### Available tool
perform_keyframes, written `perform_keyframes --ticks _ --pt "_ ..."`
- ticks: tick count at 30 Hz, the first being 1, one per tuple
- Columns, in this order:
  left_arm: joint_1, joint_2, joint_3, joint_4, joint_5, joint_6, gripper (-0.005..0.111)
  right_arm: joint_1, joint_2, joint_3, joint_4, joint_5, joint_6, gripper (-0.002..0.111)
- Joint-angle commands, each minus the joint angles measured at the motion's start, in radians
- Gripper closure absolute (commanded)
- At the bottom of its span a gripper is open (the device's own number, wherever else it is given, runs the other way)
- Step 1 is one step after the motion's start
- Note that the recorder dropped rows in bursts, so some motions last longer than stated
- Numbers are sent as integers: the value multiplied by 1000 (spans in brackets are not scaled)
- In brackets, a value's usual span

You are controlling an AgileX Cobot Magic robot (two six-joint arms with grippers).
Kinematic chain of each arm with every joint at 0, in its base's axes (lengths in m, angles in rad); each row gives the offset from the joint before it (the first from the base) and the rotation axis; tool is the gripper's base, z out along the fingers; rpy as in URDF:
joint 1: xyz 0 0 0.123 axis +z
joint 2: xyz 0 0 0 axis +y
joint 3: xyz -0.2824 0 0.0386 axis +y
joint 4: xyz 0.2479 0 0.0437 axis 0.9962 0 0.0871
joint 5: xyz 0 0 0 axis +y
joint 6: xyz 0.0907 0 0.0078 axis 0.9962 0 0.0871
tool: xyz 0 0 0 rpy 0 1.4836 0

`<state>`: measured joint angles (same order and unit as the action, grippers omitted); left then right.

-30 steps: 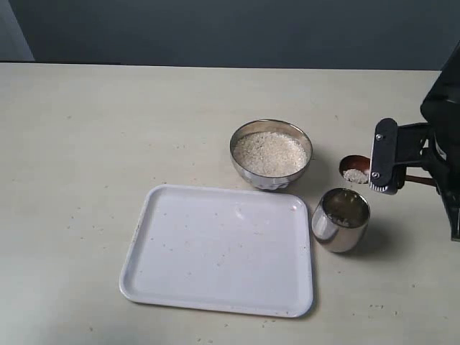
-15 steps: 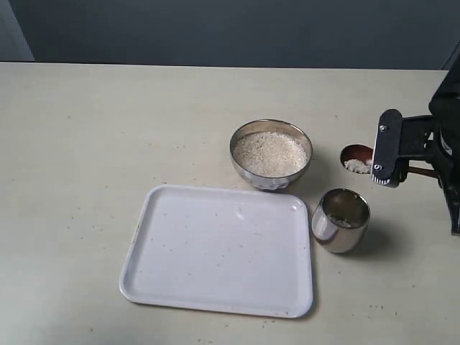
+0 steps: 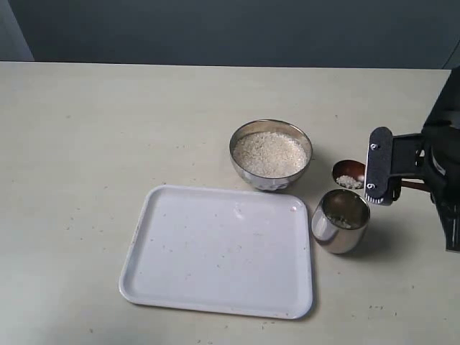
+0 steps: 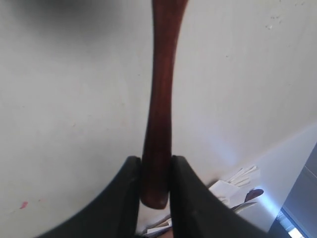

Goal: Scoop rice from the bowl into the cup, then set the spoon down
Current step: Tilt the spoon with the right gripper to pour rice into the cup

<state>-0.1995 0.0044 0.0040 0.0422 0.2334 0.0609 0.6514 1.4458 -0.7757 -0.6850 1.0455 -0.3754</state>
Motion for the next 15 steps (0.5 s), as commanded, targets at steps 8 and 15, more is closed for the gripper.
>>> perform_keyframes --ticks 8,15 --pt "-4 -4 -4 1 -1 -7 106 2 -6 4 22 -7 12 108" --pt "-4 -4 -4 1 -1 -7 106 9 -15 48 -6 -33 17 108"
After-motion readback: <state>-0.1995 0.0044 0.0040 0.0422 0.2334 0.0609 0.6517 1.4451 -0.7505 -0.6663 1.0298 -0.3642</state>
